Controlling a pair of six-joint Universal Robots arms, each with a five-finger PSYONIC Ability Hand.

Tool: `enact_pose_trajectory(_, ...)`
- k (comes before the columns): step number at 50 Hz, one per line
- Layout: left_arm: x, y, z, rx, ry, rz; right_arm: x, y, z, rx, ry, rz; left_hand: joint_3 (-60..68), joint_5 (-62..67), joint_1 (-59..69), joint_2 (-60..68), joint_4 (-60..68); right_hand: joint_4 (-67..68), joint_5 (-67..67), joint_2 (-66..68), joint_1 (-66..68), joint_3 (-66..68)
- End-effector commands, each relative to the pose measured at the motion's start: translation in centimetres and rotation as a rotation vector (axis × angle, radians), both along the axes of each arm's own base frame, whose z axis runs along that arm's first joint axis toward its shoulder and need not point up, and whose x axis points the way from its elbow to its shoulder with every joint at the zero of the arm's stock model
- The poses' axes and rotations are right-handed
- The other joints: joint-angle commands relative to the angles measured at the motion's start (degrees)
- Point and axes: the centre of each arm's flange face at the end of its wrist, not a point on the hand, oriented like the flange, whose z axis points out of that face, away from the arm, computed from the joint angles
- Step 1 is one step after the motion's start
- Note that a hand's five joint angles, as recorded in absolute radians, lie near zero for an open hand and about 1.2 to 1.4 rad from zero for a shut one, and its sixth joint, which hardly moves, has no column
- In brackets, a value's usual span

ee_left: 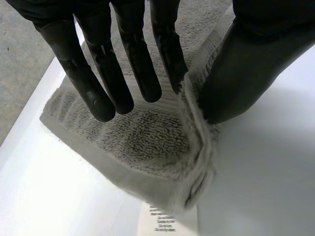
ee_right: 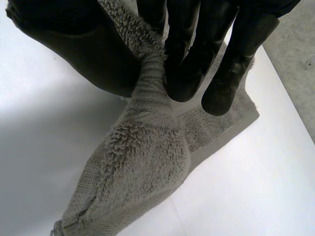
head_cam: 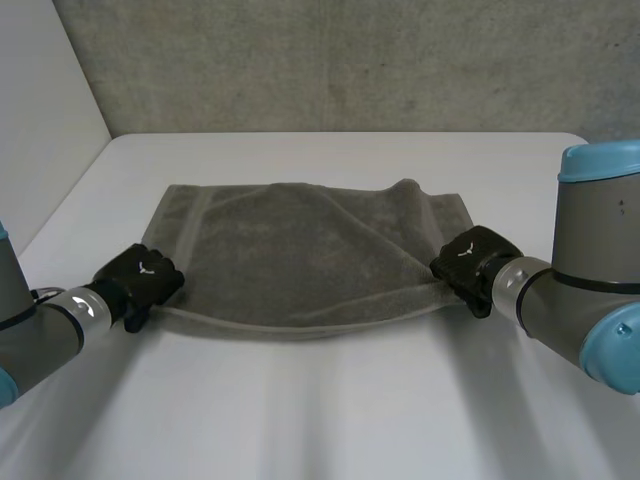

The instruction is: Fold the towel.

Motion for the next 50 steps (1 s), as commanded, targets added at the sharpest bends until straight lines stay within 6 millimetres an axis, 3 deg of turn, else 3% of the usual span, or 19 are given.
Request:
enact_pose_trajectory(1, 0.2, 0.1, -0.2, 0.008, -0.001, 0.010, 0.1, 0.0, -1.3, 0.035, 0.013, 0.004, -5.0, -15.0, -4.9, -4.9, -4.9, 3.1, 2.8, 4.2, 3.5, 3.1)
enact_pose_trajectory(5, 0.5, 0.0, -0.2, 0.010, -0.005, 0.040, 0.3, -0.2, -2.2, 0.044, 0.004, -0.003, 14.3, 4.4, 14.4, 14.4, 14.4, 1.9, 1.5, 2.9, 2.2, 1.9)
enact_pose_trajectory(11, 0.8, -0.5, 0.1, 0.014, 0.014, 0.103, 0.2, -0.7, -3.2, 0.041, -0.041, -0.032, 14.4, 4.4, 14.4, 14.4, 14.4, -1.8, -2.2, -0.8, -1.5, -1.9)
enact_pose_trajectory(19, 0.9, -0.7, 0.1, 0.048, 0.087, 0.171, -1.2, -1.3, -5.2, 0.037, -0.075, -0.061, 14.4, 4.4, 14.4, 14.4, 14.4, -17.5, -17.8, -16.4, -17.1, -17.5)
enact_pose_trajectory(30, 0.7, -0.5, 0.1, 0.049, 0.088, 0.164, -2.5, -0.7, -5.7, 0.049, -0.071, -0.091, 14.4, 4.4, 14.4, 14.4, 14.4, -25.9, -26.3, -24.9, -25.5, -25.9)
enact_pose_trajectory(41, 0.7, -0.5, 0.1, 0.049, 0.088, 0.166, -2.9, -0.8, -4.3, -0.005, -0.075, -0.103, 14.4, 4.4, 14.4, 14.4, 14.4, -25.6, -25.9, -24.5, -25.2, -25.6)
enact_pose_trajectory(50, 0.9, -0.5, 0.9, 0.041, 0.117, 0.187, -3.1, -0.9, -1.6, -0.081, -0.093, -0.105, 14.4, 4.4, 14.4, 14.4, 14.4, -24.0, -24.4, -23.0, -23.7, -24.1)
